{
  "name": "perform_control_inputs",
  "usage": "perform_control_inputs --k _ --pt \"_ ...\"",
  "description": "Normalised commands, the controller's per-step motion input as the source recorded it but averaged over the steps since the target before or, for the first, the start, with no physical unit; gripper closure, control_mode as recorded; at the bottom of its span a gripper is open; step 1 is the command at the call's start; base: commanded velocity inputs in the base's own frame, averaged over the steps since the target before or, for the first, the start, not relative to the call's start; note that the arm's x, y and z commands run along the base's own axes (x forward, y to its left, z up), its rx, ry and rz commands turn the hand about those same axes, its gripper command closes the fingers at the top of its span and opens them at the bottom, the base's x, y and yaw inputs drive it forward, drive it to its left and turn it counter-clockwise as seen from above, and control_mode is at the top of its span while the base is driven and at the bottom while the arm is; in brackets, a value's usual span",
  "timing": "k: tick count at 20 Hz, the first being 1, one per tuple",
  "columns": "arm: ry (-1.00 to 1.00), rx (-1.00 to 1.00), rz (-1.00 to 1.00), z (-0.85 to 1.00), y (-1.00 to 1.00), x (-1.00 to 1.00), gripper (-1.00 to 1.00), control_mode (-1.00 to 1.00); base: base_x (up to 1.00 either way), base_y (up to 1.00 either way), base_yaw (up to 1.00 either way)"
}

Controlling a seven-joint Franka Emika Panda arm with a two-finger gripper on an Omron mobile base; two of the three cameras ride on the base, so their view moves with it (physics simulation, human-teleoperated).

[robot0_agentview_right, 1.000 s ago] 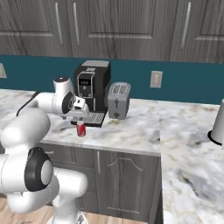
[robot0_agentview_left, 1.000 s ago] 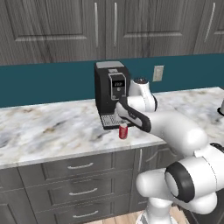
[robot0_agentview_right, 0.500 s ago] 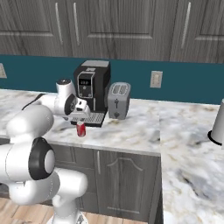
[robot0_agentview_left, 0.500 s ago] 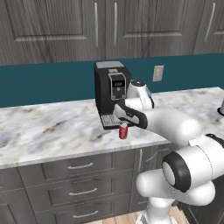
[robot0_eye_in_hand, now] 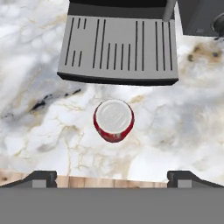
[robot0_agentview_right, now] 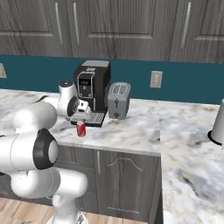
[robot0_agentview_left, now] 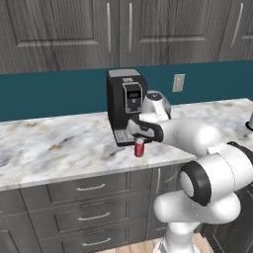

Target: Four empty soda cans are scattered around the kitchen. Gather all the cans and cluster them next to the stove for recycling.

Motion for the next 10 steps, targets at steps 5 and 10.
perform_control_inputs --k 5,10 --pt "0.0 0.0 0.0 -0.15 0.0 0.18 -1.0 -1.0 0.0 0.0 0.0" --pt "0.0 0.0 0.0 -0.14 0.01 0.16 -1.0 -1.0 0.0 0.0 0.0"
